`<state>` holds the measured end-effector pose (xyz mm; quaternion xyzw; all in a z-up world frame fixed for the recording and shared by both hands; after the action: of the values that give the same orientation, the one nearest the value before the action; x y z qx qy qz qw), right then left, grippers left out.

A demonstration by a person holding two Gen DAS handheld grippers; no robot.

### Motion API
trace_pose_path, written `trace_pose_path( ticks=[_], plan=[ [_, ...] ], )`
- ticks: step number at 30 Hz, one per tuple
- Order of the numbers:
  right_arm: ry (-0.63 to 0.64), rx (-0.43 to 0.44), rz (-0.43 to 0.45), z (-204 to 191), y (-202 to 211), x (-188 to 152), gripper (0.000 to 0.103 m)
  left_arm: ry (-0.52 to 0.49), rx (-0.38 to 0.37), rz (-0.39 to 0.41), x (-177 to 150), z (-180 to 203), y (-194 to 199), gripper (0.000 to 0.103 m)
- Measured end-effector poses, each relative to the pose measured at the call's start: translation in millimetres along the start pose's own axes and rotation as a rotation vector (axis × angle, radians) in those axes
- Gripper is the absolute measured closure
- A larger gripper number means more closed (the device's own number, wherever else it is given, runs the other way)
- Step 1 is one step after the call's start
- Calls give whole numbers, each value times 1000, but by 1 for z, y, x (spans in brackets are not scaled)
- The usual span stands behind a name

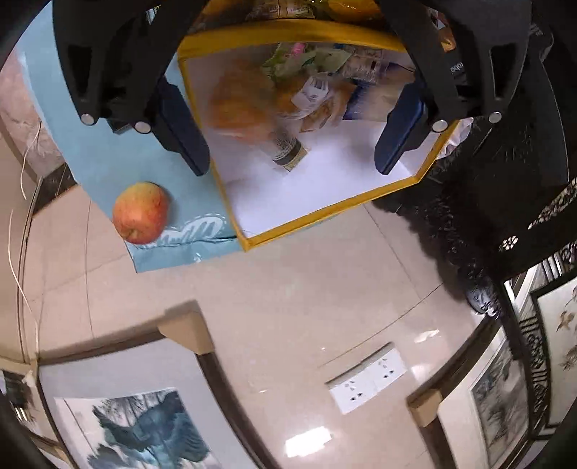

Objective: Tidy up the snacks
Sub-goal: 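Carry both items into the yellow box and open both tools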

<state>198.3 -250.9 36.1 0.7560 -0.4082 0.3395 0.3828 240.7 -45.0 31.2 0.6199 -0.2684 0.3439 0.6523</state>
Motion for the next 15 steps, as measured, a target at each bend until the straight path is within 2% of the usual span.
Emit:
trace_pose_path(
  ticks=[2,6,8,11,15],
  plan=[
    [24,-7,-1,-7,1,-2,10,16,10,12,0,-6,6,3],
    [74,23,-25,-27,2,-7,7,30,41,48,-4,-22,30,2],
    [87,38,-22,-34,6,-6,7,31,28,55,-11,-31,43,2],
    [110,55,4,-48,19,-4,2,51,32,76,-28,-47,68,2],
    [170,76,13,-72,39,-2,1,48,58,63,-58,-66,90,2]
  ],
)
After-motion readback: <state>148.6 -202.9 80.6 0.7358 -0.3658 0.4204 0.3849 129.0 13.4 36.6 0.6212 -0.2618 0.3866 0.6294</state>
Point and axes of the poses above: each gripper's, at about its wrist camera, not at the fingertips, and y roughly against the way its jaws point, z to its right, x to its top, the point moved 1 cm from there along -y, roughly the way its jaws point, and after that the axes turned 10 degrees about x, right-handed, at the moved point
